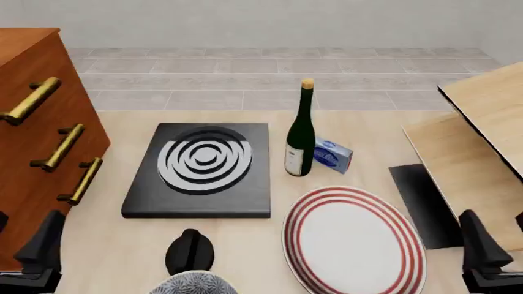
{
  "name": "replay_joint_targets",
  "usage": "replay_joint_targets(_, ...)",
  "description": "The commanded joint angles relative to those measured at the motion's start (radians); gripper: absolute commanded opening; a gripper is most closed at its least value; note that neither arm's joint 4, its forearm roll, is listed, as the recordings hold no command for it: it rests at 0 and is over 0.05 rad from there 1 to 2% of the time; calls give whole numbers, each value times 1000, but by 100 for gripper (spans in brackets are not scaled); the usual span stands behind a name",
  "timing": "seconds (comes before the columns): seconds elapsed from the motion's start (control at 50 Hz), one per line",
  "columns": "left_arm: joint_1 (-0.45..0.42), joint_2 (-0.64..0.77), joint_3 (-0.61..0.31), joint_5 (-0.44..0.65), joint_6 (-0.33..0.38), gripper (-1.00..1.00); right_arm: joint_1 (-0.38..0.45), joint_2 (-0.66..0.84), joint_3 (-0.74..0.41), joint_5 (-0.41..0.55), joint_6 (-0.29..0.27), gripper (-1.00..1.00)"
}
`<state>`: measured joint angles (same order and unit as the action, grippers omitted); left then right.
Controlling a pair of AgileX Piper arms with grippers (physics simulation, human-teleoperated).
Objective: Put the bowl on the stove.
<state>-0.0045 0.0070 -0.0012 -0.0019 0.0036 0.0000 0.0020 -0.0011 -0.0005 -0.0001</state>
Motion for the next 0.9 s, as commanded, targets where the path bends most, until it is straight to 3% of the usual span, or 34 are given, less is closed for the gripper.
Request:
replay_joint_targets(0.02,-5,21,-1,-4,4,100,0,2,-3,2,0,100)
replay_joint_targets(0.26,-24,-6,0,47,7,100,0,0,-8,9,0,100)
replay_joint_targets(0.66,-194,-6,-155,350,-71,100,0,0,-8,9,0,100)
replay_joint_targets(0.9,-262,-7,-223,452,-52,100,0,0,-8,9,0,100)
